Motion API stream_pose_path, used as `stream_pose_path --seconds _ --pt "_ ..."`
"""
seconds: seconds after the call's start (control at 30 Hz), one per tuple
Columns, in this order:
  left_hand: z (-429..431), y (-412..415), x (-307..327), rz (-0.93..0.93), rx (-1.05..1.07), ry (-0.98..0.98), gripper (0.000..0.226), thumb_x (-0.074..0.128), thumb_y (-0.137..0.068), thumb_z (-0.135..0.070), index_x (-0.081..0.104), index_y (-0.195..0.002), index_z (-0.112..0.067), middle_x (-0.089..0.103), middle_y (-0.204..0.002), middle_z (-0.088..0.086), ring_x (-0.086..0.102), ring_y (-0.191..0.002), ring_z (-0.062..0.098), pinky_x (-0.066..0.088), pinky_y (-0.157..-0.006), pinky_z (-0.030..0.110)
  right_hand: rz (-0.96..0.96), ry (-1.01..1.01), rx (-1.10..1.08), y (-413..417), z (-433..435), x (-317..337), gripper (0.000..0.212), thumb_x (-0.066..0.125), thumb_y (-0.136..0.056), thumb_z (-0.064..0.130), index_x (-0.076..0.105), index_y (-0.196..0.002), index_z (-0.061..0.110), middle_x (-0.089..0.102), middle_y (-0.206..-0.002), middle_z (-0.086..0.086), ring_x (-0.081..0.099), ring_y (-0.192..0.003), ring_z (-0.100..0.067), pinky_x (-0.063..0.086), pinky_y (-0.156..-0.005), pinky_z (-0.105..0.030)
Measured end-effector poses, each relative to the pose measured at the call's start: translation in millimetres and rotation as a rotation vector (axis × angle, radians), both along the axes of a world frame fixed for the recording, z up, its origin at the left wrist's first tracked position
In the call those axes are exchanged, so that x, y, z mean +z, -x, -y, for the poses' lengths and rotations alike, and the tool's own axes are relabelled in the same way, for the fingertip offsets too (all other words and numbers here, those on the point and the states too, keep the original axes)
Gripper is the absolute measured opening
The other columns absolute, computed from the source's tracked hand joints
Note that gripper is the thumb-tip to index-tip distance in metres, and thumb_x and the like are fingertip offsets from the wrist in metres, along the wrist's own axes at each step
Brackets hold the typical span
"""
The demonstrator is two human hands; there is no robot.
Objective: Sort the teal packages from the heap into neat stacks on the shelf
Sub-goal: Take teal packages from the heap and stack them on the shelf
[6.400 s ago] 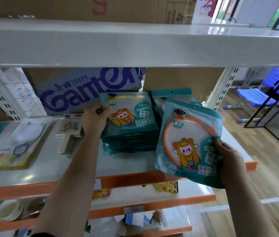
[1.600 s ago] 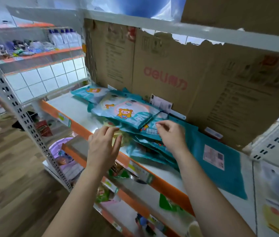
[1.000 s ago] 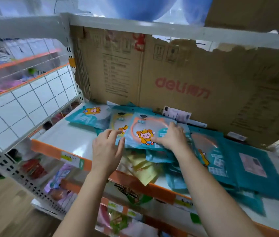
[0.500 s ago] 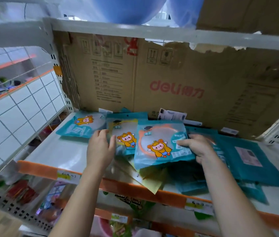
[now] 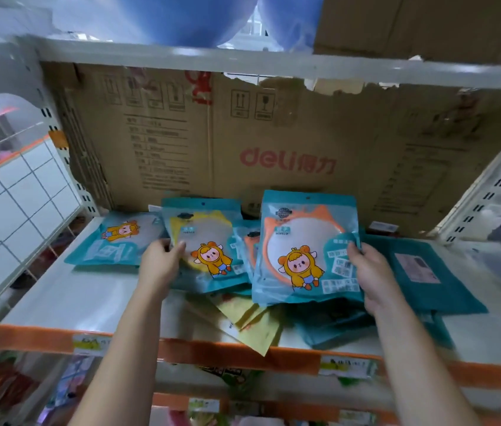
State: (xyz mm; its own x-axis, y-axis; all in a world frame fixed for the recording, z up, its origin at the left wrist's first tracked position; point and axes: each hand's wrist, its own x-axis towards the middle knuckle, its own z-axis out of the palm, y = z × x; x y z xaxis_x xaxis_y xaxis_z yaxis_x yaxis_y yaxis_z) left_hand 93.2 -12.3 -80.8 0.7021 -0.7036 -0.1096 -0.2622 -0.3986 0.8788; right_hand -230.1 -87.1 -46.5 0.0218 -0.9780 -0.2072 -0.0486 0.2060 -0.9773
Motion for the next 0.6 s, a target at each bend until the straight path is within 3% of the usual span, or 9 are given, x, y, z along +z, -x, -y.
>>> stream_pose_path --seconds 0.1,0.23,0.3,0.4,0.5,0.6 --pt "-5 10 15 0.119 0.0 0.098 0.03 0.055 -0.097 -0.026 0.058 -0.118 -0.005 0.065 -0.106 0.012 0.06 -0.092 0.028 0.052 -0.079 0.044 -0.017 0.044 -0.06 8 -4 -3 0.018 0.046 -0.103 0.023 0.061 -0.106 0.014 0.071 -0.099 -0.007 0.069 -0.089 -0.023 0.056 -0.076 -0.041" --pt "-20 30 40 0.374 0.108 0.281 0.024 0.051 -0.099 -0.018 0.055 -0.115 -0.002 0.056 -0.095 0.008 0.05 -0.088 0.027 0.03 -0.07 0.033 -0.013 0.081 -0.125 30 -11 -8 0.018 0.045 -0.103 0.019 0.063 -0.104 0.015 0.07 -0.104 -0.008 0.066 -0.099 -0.028 0.051 -0.091 -0.047" --pt "-27 43 52 0.437 0.147 0.396 0.022 0.05 -0.099 -0.017 0.054 -0.116 -0.003 0.056 -0.091 0.007 0.047 -0.081 0.025 0.028 -0.067 0.031 -0.019 0.093 -0.147 44 -13 -8 0.019 0.043 -0.103 0.018 0.062 -0.104 0.015 0.069 -0.106 -0.009 0.065 -0.099 -0.028 0.05 -0.09 -0.047" --pt "-28 66 65 0.504 0.167 0.531 0.023 0.05 -0.098 -0.015 0.053 -0.117 -0.003 0.059 -0.092 0.012 0.048 -0.078 0.025 0.031 -0.067 0.031 -0.037 0.134 -0.195 69 -16 -8 0.019 0.042 -0.103 0.017 0.061 -0.103 0.016 0.067 -0.103 -0.007 0.063 -0.089 -0.019 0.05 -0.08 -0.036" --pt "-25 99 77 0.582 0.161 0.639 0.027 0.048 -0.097 -0.015 0.054 -0.117 0.002 0.064 -0.096 0.022 0.054 -0.079 0.034 0.031 -0.066 0.03 -0.061 0.154 -0.242 100 -20 -7 0.02 0.043 -0.103 0.017 0.06 -0.112 0.011 0.066 -0.1 -0.006 0.061 -0.083 -0.015 0.046 -0.068 -0.028" --pt "-19 144 87 0.618 0.125 0.665 0.029 0.048 -0.096 -0.017 0.055 -0.117 0.002 0.065 -0.099 0.022 0.056 -0.083 0.038 0.035 -0.068 0.034 -0.075 0.156 -0.277 142 -25 -9 0.023 0.044 -0.103 0.022 0.061 -0.111 0.008 0.066 -0.107 -0.013 0.062 -0.094 -0.025 0.047 -0.08 -0.036"
